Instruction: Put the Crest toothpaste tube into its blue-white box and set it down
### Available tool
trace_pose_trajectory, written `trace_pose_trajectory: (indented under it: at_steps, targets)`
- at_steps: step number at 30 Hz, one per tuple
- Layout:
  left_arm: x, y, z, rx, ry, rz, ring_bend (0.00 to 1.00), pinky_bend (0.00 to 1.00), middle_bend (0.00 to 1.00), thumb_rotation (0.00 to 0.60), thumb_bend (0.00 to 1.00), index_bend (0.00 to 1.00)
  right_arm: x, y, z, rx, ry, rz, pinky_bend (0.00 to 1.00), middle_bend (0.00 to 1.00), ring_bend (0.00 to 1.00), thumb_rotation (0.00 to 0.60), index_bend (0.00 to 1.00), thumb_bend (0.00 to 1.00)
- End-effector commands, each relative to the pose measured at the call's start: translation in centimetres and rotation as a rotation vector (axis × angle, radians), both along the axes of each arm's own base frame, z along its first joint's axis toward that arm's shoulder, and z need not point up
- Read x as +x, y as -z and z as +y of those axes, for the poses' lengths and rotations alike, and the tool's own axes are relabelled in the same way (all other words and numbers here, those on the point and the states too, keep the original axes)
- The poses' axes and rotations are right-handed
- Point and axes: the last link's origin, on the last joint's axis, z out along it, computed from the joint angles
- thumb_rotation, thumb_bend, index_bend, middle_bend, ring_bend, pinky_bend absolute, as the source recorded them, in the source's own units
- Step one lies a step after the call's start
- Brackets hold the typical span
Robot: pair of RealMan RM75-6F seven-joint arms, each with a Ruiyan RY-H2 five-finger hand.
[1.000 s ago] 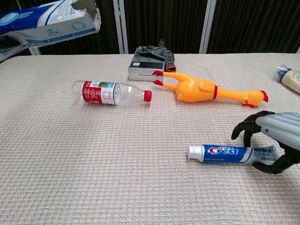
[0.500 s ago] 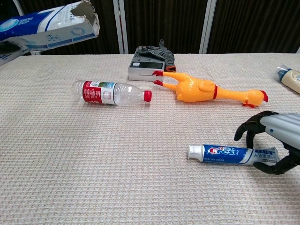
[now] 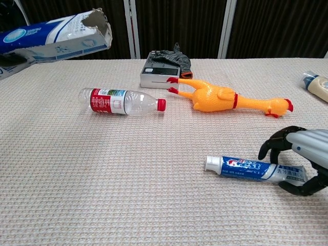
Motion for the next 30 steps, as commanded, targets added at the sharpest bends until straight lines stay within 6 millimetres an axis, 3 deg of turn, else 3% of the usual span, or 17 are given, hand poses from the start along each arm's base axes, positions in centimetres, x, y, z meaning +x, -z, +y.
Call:
trace_pose_trajectory:
  at_steps: [1,7,14,18,25,30]
  targets:
    - [0.0,0.1,0.0,-0.001,-0.001,0.001,0.25,0.20,0.46,0.600,0.31,0.47,0.1,0.0,0.0,-0.011,-0.011,-0.007,0.00,0.46,0.15,0.600,0.37,0.34]
    - [-0.3,0.1,0.0,0.002,-0.007,-0.002,0.25,0.20,0.46,0.600,0.31,0.47,0.3,-0.2,-0.2,-0.040,-0.028,-0.021,0.00,0.57,0.24,0.600,0.52,0.34]
    - [-0.8,0.6,-0.3,-0.016,-0.002,-0.015,0.25,0.20,0.46,0.600,0.31,0.47,0.0,-0.1,0.0,-0.052,-0.048,-0.048,0.00,0.57,0.24,0.600,0.53,0.34]
    - [-0.7,1.5,-0.9,-0.060,0.028,-0.122,0.25,0.20,0.46,0.600,0.31,0.47,0.3,-0.9,-0.2,-0.088,-0.073,-0.057,0.00,0.57,0.24,0.600,0.53,0.34]
    - [-0.3,3.6,-2.7,-0.290,0.071,-0.589,0.23,0.20,0.46,0.600,0.31,0.47,3.2,-5.3,-0.5,-0.206,-0.182,-0.064,0.00,0.57,0.24,0.600,0.53,0.34]
    - [-2.0,5.1,-2.9,-0.386,0.101,-0.751,0.23,0.20,0.46,0.600,0.31,0.47,7.0,-9.8,-0.6,-0.300,-0.282,-0.047,0.00,0.57,0.24,0.600,0.53,0.34]
